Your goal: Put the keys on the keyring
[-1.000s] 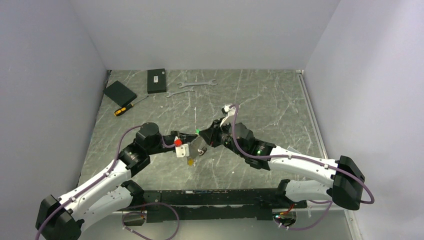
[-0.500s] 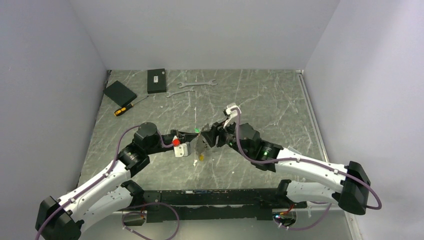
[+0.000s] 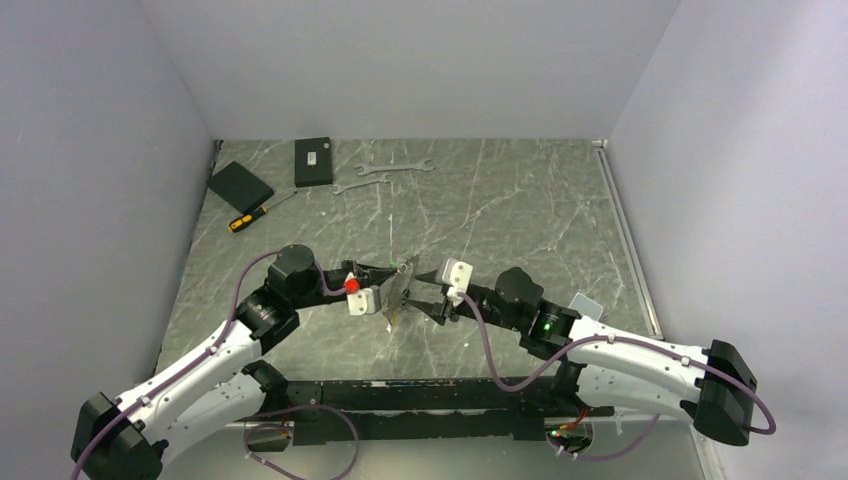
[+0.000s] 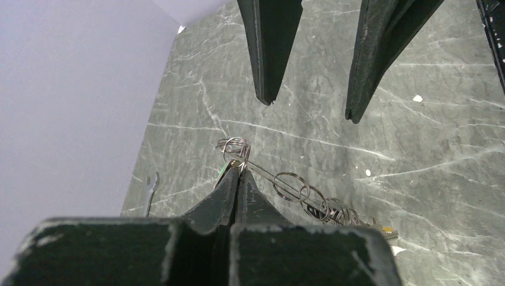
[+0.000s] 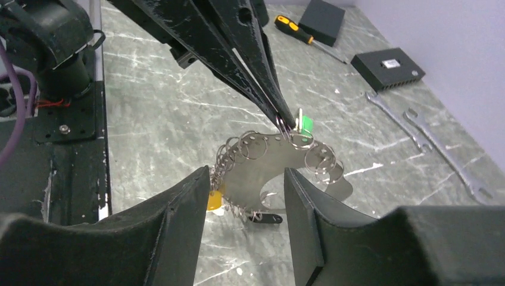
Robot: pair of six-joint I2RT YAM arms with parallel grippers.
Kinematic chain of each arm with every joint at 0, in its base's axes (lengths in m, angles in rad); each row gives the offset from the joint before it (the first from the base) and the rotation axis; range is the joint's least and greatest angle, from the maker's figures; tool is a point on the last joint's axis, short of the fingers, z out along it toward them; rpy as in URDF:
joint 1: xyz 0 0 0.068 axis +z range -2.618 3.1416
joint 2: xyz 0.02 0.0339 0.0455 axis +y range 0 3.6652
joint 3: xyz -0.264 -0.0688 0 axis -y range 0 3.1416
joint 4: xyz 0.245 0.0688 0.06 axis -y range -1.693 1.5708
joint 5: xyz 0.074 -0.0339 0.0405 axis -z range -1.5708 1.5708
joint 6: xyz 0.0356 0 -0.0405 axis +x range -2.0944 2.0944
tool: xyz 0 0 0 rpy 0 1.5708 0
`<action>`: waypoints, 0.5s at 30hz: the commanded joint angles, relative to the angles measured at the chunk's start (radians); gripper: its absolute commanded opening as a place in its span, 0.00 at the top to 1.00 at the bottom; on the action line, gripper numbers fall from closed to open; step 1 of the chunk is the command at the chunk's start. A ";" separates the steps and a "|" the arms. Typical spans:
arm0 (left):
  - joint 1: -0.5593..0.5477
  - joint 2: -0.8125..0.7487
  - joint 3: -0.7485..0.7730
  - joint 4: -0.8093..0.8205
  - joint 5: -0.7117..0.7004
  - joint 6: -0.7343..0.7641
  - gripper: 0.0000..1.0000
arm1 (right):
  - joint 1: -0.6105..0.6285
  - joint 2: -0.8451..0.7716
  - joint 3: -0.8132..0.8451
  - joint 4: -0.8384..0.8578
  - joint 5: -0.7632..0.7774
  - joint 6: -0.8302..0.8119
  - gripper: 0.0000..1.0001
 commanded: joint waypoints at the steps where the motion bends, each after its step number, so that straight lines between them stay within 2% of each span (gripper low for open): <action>1: 0.005 -0.015 0.023 0.032 0.039 -0.001 1.00 | 0.002 0.020 0.045 0.088 -0.085 -0.149 0.50; 10: 0.004 -0.009 0.033 -0.003 0.058 0.015 1.00 | 0.003 0.080 0.099 0.098 -0.072 -0.191 0.62; 15: 0.004 -0.005 0.036 -0.008 0.072 0.016 1.00 | 0.001 0.101 0.111 0.098 -0.050 -0.203 0.64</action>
